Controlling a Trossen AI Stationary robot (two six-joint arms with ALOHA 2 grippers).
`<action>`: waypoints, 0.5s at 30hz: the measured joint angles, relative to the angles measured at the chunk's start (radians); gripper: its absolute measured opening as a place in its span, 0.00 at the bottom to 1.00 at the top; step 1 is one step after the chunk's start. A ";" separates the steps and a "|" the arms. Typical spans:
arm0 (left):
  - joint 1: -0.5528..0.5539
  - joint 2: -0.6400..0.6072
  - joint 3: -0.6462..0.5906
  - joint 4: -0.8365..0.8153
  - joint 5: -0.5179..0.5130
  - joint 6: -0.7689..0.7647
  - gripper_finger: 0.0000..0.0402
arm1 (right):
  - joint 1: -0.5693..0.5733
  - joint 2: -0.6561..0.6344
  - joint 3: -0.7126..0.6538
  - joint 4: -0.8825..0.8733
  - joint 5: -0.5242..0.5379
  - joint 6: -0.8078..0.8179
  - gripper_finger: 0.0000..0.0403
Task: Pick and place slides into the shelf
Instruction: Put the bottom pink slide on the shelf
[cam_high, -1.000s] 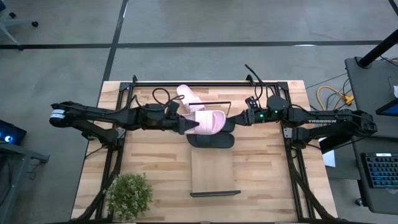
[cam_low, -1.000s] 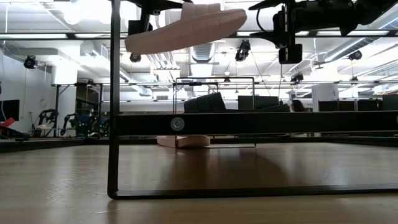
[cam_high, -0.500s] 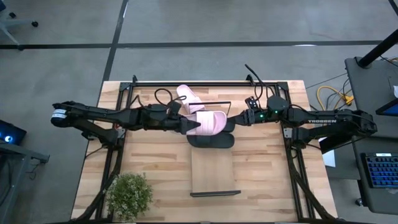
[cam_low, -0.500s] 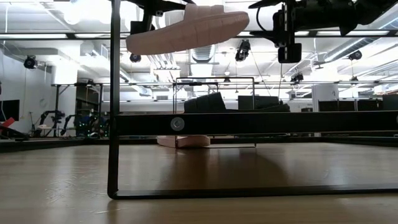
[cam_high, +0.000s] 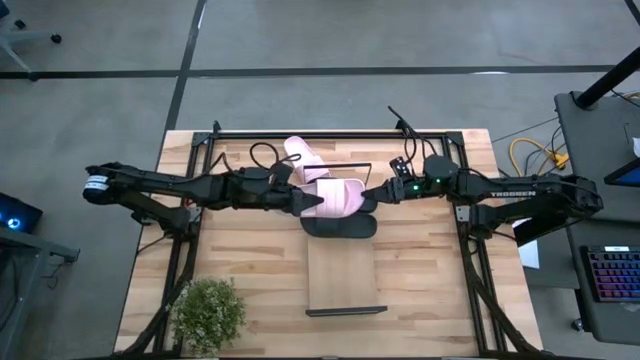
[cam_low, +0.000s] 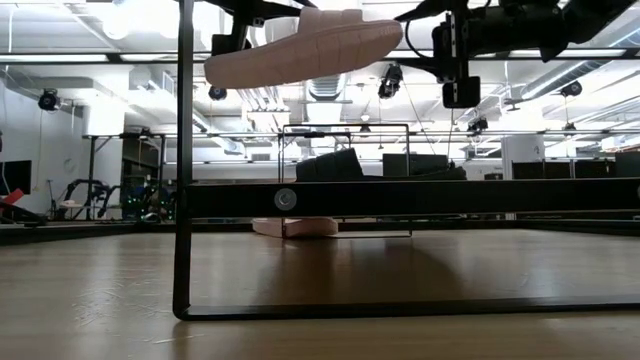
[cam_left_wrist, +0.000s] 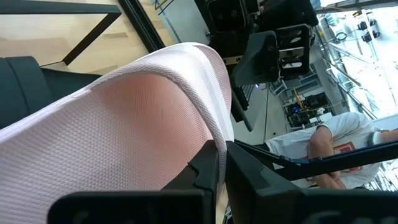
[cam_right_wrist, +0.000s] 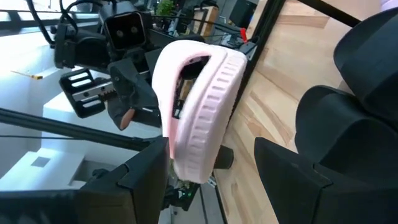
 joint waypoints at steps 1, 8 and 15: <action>0.000 0.000 0.000 0.000 0.000 0.000 0.00 | 0.003 0.010 0.010 0.000 0.000 -0.003 0.56; 0.000 -0.001 0.000 -0.002 -0.001 0.001 0.00 | 0.005 0.100 0.128 -0.032 -0.006 -0.061 0.56; 0.000 -0.003 0.002 -0.002 0.004 0.019 0.00 | 0.005 0.179 0.251 -0.192 -0.043 -0.121 0.53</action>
